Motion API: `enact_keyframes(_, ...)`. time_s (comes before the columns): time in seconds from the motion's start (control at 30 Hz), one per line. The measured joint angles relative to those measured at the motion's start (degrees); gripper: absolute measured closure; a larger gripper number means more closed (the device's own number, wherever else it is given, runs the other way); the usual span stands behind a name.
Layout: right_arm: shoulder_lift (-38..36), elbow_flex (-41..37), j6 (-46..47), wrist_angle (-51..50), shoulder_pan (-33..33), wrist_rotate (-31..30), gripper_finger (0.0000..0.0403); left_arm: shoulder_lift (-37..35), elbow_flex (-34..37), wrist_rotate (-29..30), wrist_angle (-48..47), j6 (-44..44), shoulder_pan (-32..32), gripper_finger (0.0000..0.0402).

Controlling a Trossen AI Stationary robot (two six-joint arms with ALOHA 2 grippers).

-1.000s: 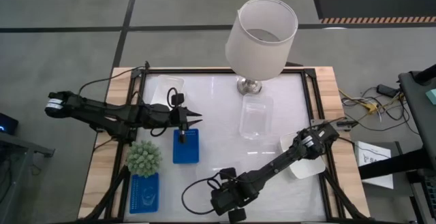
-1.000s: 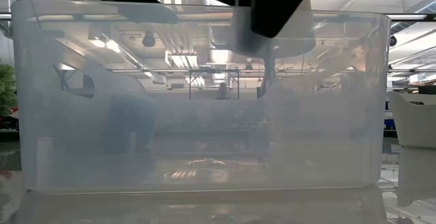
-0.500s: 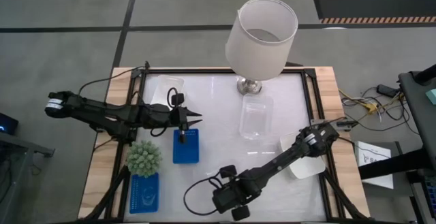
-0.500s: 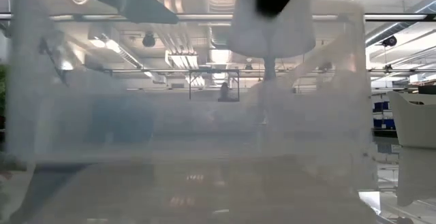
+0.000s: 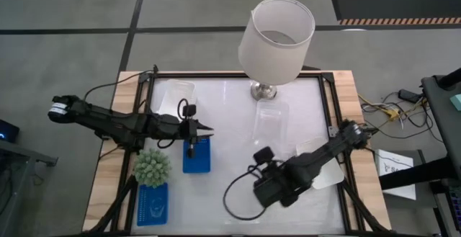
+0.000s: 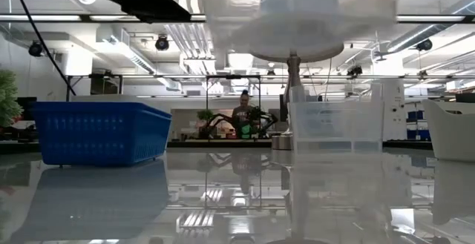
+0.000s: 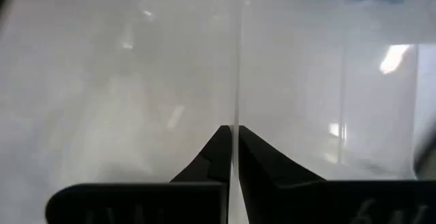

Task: Stack baskets by color
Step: Stack the bottom transparent bin on the stacked transparent bins

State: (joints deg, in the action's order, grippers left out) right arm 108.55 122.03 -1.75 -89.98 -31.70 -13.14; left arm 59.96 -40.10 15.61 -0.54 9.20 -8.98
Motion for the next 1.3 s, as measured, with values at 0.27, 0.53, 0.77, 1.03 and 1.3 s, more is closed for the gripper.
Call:
enact_keyframes(0.27, -12.8, -9.4, -8.8, 0.1, 2.7, -5.1, 0.0394, 0.0, 0.2, -0.6, 0.4, -1.4, -6.1, 0.0337)
enact_keyframes(0.53, -26.5, -29.7, -14.9, 9.5, 8.5, -6.4, 0.0394, 0.2, 1.1, -0.6, 5.2, -1.5, -8.1, 0.0337)
enact_keyframes(0.77, -37.8, -46.4, -23.7, 24.4, 14.3, -6.4, 0.0394, 0.3, 4.2, -0.6, 13.3, -1.4, -8.1, 0.0337)
enact_keyframes(1.03, -45.5, -58.9, -27.3, 33.8, 19.6, -6.5, 0.0394, 0.6, 4.2, -0.6, 15.2, -0.7, -8.1, 0.0337)
enact_keyframes(1.3, -47.0, -65.1, -29.3, 37.0, 21.3, -10.6, 0.0394, 0.9, 4.1, -0.6, 16.7, 0.6, -8.1, 0.0337)
